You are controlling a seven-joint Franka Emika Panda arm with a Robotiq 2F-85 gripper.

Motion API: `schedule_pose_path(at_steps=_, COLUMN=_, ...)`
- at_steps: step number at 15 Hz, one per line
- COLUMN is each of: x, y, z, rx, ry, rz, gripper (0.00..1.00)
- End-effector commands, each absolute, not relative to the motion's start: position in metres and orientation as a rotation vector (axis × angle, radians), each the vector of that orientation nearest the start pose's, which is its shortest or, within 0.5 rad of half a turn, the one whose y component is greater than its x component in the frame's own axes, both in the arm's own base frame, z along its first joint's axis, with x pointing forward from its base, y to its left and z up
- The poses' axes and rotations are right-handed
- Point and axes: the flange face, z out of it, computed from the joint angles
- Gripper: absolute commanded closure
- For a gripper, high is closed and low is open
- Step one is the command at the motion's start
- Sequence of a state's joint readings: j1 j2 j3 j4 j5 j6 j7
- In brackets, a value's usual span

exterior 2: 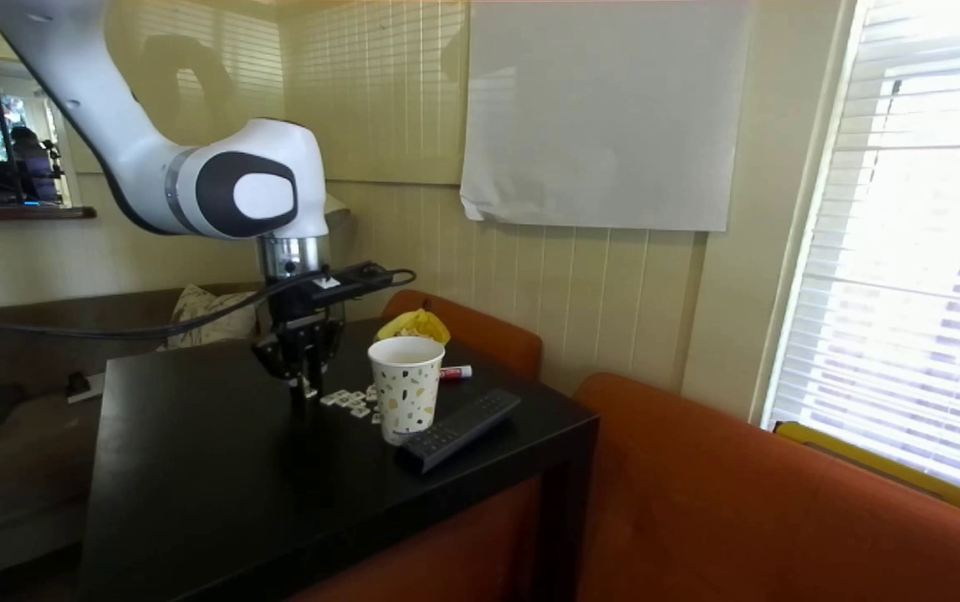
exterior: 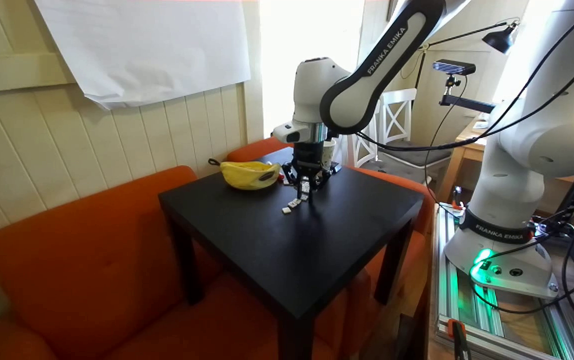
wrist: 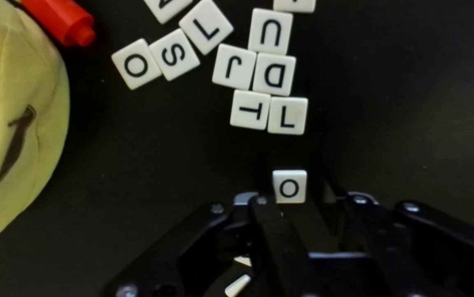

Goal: Put the small blocks inside the cup

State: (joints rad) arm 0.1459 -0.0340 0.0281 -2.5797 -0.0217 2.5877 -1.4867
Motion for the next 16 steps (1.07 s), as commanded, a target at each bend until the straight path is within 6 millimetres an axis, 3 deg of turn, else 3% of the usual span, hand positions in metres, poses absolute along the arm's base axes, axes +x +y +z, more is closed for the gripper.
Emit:
schedule_pose_path(at_steps=1, x=0.446, y=0.078, z=0.276, rx=2.065, ry=2.323, rz=0.029, gripper=0.98)
schedule_pose_path(at_steps=3, x=0.449, y=0.076, z=0.284, rx=2.077, ry=2.278, rz=0.035, gripper=0.95)
schedule_pose_path(at_steps=5, x=0.454, y=0.07, z=0.308, rx=2.13, ry=2.162, rz=0.096, gripper=0.95)
schedule_pose_path(at_steps=11, x=0.462, y=0.034, z=0.398, rx=2.367, ry=1.711, rz=0.274, gripper=0.95)
schedule_pose_path(at_steps=16, x=0.442, y=0.008, z=0.433, rx=2.422, ry=1.334, rz=0.317, gripper=0.95)
